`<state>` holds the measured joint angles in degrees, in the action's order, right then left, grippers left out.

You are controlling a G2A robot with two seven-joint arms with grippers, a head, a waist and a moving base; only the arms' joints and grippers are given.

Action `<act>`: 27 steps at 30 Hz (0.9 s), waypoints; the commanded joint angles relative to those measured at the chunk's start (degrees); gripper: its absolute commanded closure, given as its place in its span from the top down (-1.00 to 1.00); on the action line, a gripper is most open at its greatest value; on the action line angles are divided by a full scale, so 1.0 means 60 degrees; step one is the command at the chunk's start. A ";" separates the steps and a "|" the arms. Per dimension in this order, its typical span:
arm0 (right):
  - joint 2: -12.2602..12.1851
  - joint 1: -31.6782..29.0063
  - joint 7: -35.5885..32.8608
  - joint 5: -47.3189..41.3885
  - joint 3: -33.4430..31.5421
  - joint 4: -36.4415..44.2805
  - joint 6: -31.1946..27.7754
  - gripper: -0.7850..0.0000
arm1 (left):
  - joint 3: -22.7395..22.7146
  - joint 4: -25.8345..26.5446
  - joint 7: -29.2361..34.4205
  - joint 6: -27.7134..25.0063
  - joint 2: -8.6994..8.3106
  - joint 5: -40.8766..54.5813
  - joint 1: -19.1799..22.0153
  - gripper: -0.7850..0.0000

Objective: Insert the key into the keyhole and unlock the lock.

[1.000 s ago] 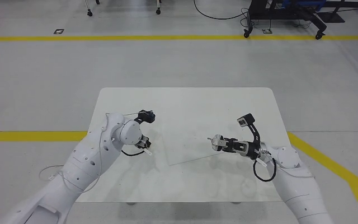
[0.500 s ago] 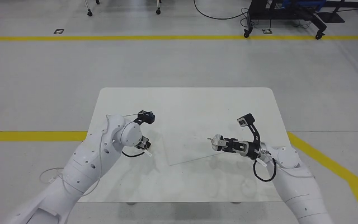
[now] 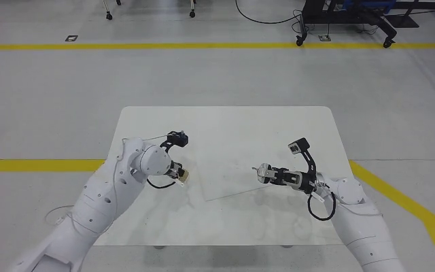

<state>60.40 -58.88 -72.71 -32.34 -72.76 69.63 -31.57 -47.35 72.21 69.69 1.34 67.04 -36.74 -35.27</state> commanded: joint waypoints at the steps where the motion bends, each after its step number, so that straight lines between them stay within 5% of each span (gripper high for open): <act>1: 0.0000 0.0000 0.0000 0.0000 0.0000 0.0000 0.0000 -1.00 | -0.0639 -0.0047 -0.0553 -0.0292 -0.0092 0.0908 -0.0295 -1.00; 7: 0.0000 0.0000 0.0000 0.0000 0.0000 0.0000 0.0000 -1.00 | -0.2403 -0.0751 -0.1388 -0.1688 -0.0290 0.4333 -0.1062 -1.00; 13: 0.0000 0.0000 0.0000 0.0000 0.0000 0.0000 0.0000 -1.00 | -0.2967 -0.1945 -0.0191 -0.2566 -0.0253 0.7499 -0.1062 -1.00; 22: 0.0000 0.0000 0.0000 0.0000 0.0000 0.0000 0.0000 -1.00 | -0.2919 -0.2033 0.0095 -0.2546 -0.0237 0.7710 -0.1007 -1.00; 27: 0.0062 -0.0075 0.0567 -0.0398 0.0104 0.0280 0.0383 -1.00 | -0.2752 -0.1290 -0.1079 -0.2633 -0.0203 0.7350 -0.1370 -1.00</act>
<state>60.65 -59.34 -70.72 -33.71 -72.32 70.99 -30.22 -63.86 64.13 63.86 -13.91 65.76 4.94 -43.27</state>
